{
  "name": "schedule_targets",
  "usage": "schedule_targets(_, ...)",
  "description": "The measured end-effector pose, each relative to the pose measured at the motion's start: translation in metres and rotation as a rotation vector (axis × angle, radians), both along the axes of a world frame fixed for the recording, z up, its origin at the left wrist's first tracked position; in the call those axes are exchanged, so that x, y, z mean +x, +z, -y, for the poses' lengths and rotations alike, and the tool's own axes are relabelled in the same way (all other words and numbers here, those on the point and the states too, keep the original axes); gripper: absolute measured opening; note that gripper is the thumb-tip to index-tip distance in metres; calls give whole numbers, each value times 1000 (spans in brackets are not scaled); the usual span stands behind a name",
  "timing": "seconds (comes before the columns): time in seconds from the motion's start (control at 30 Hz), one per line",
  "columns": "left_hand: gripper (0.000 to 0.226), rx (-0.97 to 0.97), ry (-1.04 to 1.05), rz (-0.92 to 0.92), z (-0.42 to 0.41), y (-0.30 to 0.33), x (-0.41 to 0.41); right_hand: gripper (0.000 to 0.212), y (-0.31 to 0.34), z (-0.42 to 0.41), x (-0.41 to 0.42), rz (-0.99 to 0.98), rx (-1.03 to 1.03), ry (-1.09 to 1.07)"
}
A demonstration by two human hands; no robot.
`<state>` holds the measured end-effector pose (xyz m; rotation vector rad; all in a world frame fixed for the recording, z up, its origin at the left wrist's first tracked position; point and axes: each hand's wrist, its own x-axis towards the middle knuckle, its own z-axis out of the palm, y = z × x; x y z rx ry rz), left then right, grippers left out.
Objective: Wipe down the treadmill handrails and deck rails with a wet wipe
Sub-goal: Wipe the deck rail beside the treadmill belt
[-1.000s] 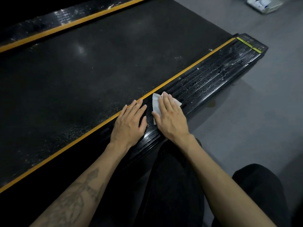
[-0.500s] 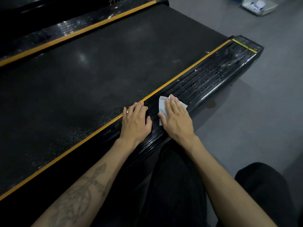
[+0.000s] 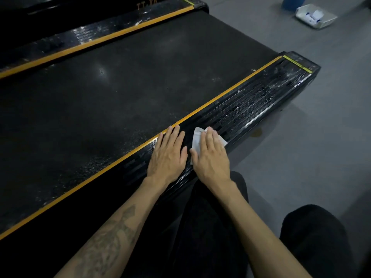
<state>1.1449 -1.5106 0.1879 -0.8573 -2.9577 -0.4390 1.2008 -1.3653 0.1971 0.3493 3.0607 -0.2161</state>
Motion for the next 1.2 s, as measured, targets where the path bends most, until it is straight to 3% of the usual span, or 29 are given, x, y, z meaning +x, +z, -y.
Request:
schedule_targets(0.13, 59, 8, -2, -1, 0, 0, -1, 72, 4, -18, -12, 6, -41, 85)
schedule_targets(0.33, 56, 42, 7, -16, 0, -3, 1, 75, 0, -19, 4, 3, 8, -35)
schedule_targets(0.53, 59, -25, -39, -32, 0, -3, -1, 72, 3, -33, -7, 14, -50, 90)
schedule_targets(0.7, 64, -36, -64, -36, -1, -2, -2, 73, -1, -15, 10, -31, -30, -54)
schedule_targets(0.9, 60, 20, -36, -33, -3, 1, 0, 75, 3, -23, -2, -3, -52, 61)
schedule_targets(1.07, 52, 59, -22, -48, -4, 0, -2, 73, -1, -19, 12, -48, -68, -105)
schedule_targets(1.2, 50, 75, -12, -60, -6, 0, -3, 71, -7, -9, 12, -49, -72, -60)
